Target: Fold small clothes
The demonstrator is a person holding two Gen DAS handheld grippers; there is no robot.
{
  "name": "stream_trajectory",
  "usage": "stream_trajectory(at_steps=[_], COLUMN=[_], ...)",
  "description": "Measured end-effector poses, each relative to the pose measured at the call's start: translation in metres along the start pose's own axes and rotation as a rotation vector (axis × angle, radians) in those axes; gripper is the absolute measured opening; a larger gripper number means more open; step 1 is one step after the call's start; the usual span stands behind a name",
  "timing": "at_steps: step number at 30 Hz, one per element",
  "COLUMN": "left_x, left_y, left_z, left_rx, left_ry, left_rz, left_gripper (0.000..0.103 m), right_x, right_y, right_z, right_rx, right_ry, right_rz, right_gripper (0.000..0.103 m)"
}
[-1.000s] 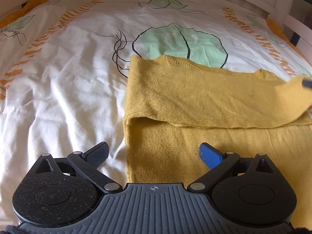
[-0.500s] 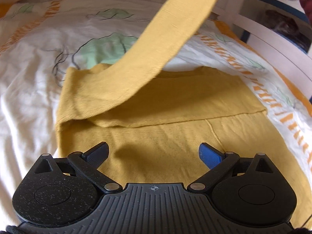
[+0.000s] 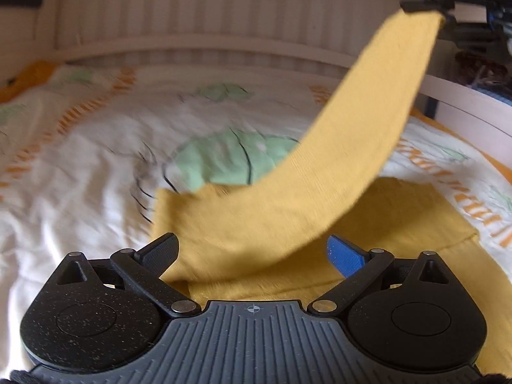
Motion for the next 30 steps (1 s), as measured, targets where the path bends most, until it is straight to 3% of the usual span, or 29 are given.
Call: stream_trajectory(at_steps=[4,7,11,19,23,25,30], left_x=[-0.006,-0.006,0.007,0.03,0.035,0.035,0.033], left_y=[-0.003,-0.006,-0.005,-0.001,-0.002,-0.002,-0.001], left_z=[0.017,0.013,0.003,-0.012,-0.011,-0.012,-0.014], left_rx=[-0.06,-0.023,0.036,0.125,0.135,0.137,0.154], left_ry=[-0.065,-0.099,-0.14,-0.222,-0.234,-0.235,-0.221], left_rz=[-0.004,-0.027,0.022,0.077,0.094,0.095,0.091], left_gripper=[0.1,0.1,0.1,0.1,0.1,0.1,0.101], right_x=[-0.008,-0.014,-0.027,-0.067,-0.086,-0.086,-0.08], right_y=[0.003,0.009,0.027,0.096,0.11,0.11,0.118], right_z=[0.005,0.01,0.017,0.003,0.018,0.026,0.022], right_rx=[0.003,0.015,0.06,0.363,0.378,0.349,0.327], right_ry=[0.015,0.045,0.131,0.49,0.602,0.599,0.563], right_rz=[-0.008,0.003,0.028,0.202,0.191,0.193,0.247], right_gripper=[0.017,0.017,0.02,0.025,0.052,0.052,0.067])
Point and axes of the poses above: each gripper's, at about its wrist camera, not at the fingertips, and z roughly against the way its jaws point, x to its left, y to its underside, the point moved 1 cm from there along -z, roughly the way its jaws point, and after that the axes turned 14 degrees about z, right-handed, at the moved point
